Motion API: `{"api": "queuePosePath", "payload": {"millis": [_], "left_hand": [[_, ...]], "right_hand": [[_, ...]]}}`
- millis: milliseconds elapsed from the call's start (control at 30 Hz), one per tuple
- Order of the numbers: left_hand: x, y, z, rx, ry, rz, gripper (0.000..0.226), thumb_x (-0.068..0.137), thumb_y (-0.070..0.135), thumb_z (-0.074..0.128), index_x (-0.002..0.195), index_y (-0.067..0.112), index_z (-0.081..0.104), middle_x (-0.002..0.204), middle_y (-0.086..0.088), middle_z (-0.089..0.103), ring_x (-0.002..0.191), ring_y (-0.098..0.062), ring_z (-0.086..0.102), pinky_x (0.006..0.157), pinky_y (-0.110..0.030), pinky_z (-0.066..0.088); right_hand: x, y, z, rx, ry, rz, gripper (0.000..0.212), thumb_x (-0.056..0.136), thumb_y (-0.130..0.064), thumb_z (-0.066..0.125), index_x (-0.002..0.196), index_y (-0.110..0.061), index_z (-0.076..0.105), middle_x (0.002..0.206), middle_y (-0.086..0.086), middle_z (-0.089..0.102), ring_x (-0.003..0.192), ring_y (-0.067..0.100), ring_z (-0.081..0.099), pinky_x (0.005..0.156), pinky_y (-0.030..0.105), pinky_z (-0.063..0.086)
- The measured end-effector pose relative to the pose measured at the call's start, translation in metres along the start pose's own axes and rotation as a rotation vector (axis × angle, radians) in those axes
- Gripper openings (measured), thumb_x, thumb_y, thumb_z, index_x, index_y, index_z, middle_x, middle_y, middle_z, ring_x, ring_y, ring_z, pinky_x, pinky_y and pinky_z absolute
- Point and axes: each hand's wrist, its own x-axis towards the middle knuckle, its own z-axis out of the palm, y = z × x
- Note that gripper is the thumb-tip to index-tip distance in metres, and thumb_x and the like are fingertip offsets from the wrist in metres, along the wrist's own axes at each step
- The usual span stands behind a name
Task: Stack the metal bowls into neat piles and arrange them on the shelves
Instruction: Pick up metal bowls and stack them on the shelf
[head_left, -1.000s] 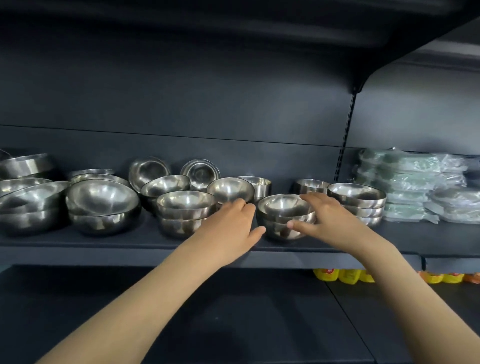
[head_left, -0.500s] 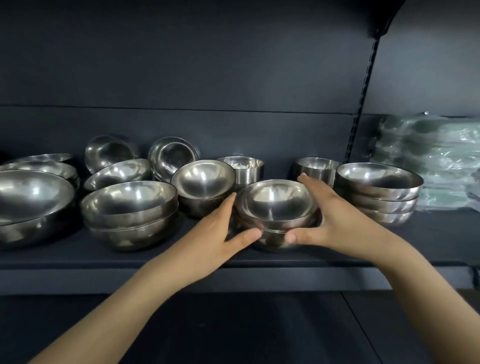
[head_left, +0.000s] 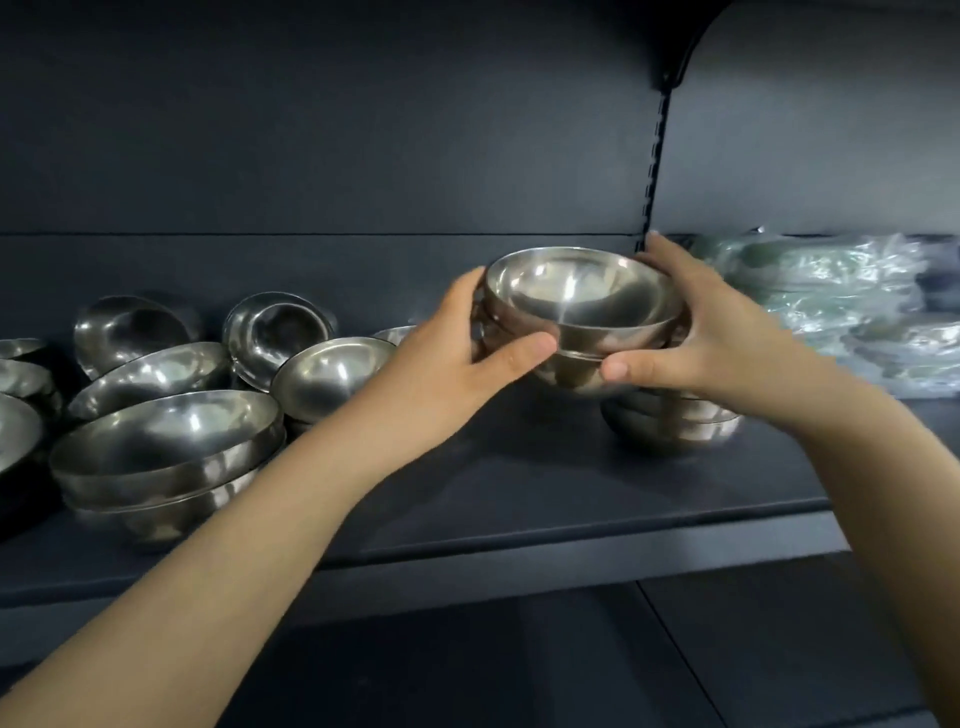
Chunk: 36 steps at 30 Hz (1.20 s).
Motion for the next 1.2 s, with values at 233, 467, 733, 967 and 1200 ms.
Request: {"api": "queuePosePath", "payload": {"millis": [233,467,733,967,1200], "left_hand": [[0.082,-0.004,0.05,-0.139,-0.091,-0.035,0.067,0.076,0.035,0.072,0.132,0.02,0.039,0.127,0.01,0.052,0.106,0.01,0.049,0.097,-0.021,0.043],[0.089,-0.031,0.092,-0.19,-0.182,-0.164,0.046,0.08,0.03,0.07,0.117,0.026,0.042,0.107,0.017,0.056,0.102,0.0,0.056,0.084,-0.015,0.046],[0.084,-0.035,0.099,-0.216,-0.179,-0.235,0.061,0.082,0.027,0.067,0.134,0.017,0.036,0.118,0.008,0.053,0.113,-0.01,0.055,0.101,-0.035,0.045],[0.086,-0.033,0.094,-0.119,-0.222,-0.242,0.069,0.082,0.035,0.066,0.14,0.019,0.031,0.127,0.008,0.05,0.119,-0.012,0.051,0.104,-0.039,0.043],[0.069,-0.023,0.071,0.17,-0.214,-0.177,0.077,0.085,0.048,0.058,0.147,0.021,0.02,0.15,0.003,0.032,0.134,-0.015,0.037,0.111,-0.038,0.032]], "right_hand": [[0.017,0.036,-0.047,-0.029,0.131,0.147,0.134,0.038,-0.06,0.069,0.152,-0.015,0.013,0.154,0.0,0.029,0.14,0.016,0.03,0.112,0.029,0.027],[0.008,0.077,-0.042,0.027,0.065,0.225,0.113,0.067,-0.034,0.08,0.152,-0.015,0.009,0.145,-0.006,0.035,0.133,0.009,0.033,0.096,0.013,0.024],[0.004,0.09,-0.031,0.067,0.113,0.254,0.108,0.072,-0.036,0.076,0.151,-0.009,0.007,0.147,-0.001,0.035,0.134,0.011,0.034,0.103,0.019,0.028],[-0.002,0.086,-0.034,0.054,0.096,0.255,0.116,0.068,-0.049,0.071,0.152,-0.011,0.001,0.157,0.001,0.021,0.143,0.015,0.024,0.106,0.02,0.022],[-0.013,0.064,-0.045,-0.268,0.161,0.154,0.072,0.085,-0.04,0.065,0.144,-0.012,0.035,0.151,0.006,0.034,0.139,0.015,0.029,0.094,0.01,0.018]]}}
